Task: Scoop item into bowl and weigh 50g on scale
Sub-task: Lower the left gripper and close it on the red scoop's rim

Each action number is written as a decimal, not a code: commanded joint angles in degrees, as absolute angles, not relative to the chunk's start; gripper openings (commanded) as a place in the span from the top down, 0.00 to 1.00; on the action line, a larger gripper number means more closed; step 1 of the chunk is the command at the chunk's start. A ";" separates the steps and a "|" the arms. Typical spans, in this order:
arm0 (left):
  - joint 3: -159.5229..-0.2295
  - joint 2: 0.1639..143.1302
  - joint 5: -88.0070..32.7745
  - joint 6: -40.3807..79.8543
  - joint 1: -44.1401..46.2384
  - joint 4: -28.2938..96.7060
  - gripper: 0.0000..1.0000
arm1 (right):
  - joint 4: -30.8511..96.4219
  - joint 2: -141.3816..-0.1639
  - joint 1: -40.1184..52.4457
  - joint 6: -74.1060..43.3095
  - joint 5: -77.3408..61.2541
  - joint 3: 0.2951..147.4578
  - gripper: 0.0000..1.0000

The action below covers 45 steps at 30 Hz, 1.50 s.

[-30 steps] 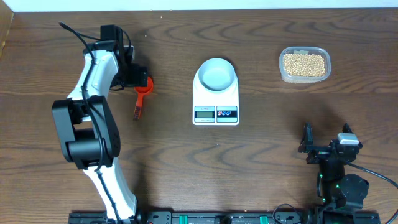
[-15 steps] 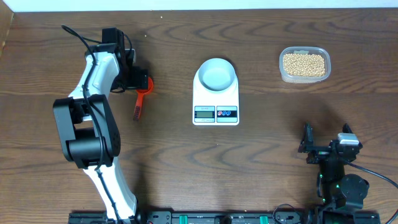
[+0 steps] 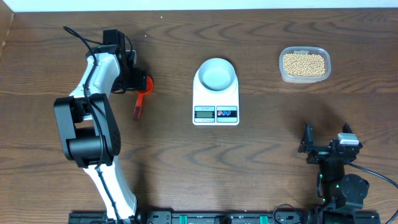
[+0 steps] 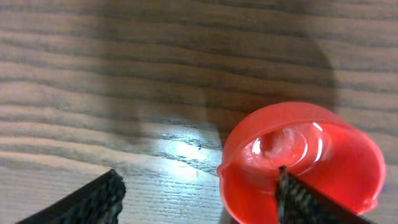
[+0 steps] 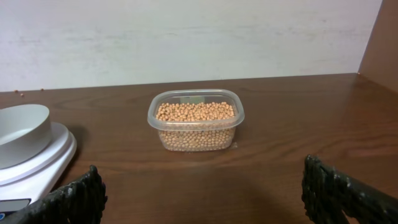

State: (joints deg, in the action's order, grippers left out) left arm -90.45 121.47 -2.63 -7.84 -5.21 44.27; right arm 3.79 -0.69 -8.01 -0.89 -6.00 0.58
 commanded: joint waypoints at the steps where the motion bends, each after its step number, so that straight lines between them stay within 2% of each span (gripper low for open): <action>1: -89.84 122.50 -1.91 -8.36 -5.45 44.21 0.27 | 3.81 -0.32 -7.62 -1.67 -6.37 0.36 0.01; 5: -89.84 122.50 -1.91 -8.36 -5.45 44.23 0.35 | 3.81 -0.32 -7.62 -1.67 -6.37 0.36 0.01; 11: -89.78 122.50 -1.93 -8.34 -5.45 44.23 0.55 | 3.81 -0.32 -7.62 -1.67 -6.37 0.36 0.01; 26: -89.34 122.50 -1.93 -8.34 -5.45 44.23 0.79 | 3.79 -0.32 -7.62 -1.67 -6.37 0.36 0.01; 34: -89.32 122.50 -2.50 -8.34 -5.45 44.25 0.81 | 3.81 -0.32 -7.62 -1.67 -6.37 0.36 0.01; 37: -89.12 122.50 -2.59 -8.32 -5.43 44.23 0.71 | 3.81 -0.32 -7.62 -1.65 -6.37 0.36 0.01; 45: -88.16 122.50 -2.59 -8.32 -5.39 43.81 0.71 | 3.81 -0.32 -7.62 -1.67 -6.37 0.36 0.01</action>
State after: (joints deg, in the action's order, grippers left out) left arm -88.64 121.51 -2.68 -7.79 -5.21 43.68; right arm 3.79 -0.69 -8.01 -0.89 -6.02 0.58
